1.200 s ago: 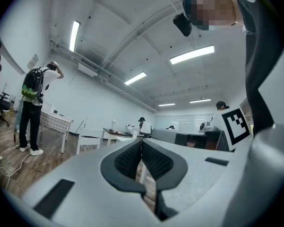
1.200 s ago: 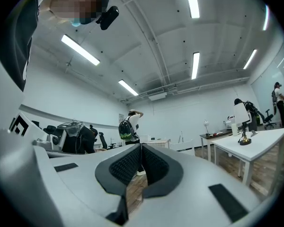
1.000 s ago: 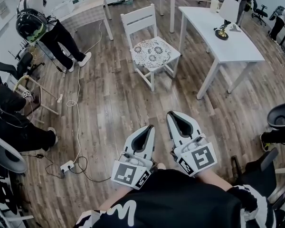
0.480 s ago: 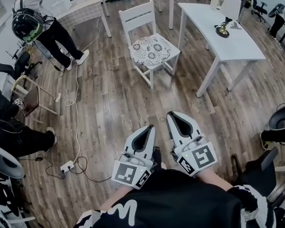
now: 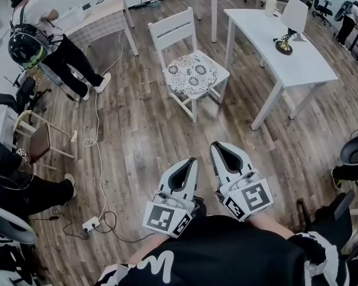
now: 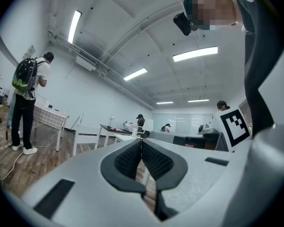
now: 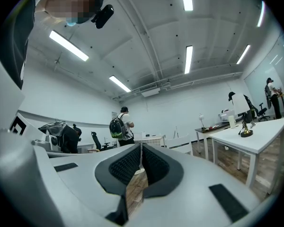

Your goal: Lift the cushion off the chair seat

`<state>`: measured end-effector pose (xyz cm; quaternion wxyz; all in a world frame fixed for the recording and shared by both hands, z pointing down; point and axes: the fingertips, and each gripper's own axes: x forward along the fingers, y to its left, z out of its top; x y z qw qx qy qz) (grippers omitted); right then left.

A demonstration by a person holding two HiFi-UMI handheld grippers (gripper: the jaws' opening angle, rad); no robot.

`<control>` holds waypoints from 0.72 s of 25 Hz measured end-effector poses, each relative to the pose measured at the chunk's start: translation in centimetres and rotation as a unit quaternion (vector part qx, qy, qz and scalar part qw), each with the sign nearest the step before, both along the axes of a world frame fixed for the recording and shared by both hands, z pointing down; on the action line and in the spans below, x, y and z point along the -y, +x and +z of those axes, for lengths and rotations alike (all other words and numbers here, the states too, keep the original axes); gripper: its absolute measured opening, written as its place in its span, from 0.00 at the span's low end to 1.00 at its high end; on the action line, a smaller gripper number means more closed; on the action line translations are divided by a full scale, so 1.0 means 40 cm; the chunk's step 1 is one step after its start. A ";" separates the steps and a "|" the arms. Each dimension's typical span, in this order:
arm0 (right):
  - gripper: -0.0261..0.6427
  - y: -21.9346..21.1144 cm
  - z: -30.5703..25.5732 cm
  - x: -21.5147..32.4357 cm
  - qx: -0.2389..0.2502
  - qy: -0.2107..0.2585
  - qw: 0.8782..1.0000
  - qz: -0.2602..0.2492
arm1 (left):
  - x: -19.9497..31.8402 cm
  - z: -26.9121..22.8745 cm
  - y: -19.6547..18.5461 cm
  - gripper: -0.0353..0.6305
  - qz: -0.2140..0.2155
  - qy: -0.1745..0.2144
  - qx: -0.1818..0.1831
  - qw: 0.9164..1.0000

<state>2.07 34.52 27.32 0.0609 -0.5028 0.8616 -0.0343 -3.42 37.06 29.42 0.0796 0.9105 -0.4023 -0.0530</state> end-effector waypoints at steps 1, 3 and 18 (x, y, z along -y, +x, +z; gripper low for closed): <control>0.08 -0.006 -0.004 0.023 0.000 0.002 1.000 0.002 | 0.024 -0.004 -0.007 0.06 0.002 0.002 0.001 1.000; 0.08 -0.018 -0.009 0.066 0.001 0.004 1.000 0.007 | 0.069 -0.011 -0.018 0.06 0.006 0.005 0.001 1.000; 0.08 -0.085 -0.045 0.293 -0.001 0.006 0.999 0.043 | 0.310 -0.044 -0.100 0.06 0.032 0.009 -0.003 0.999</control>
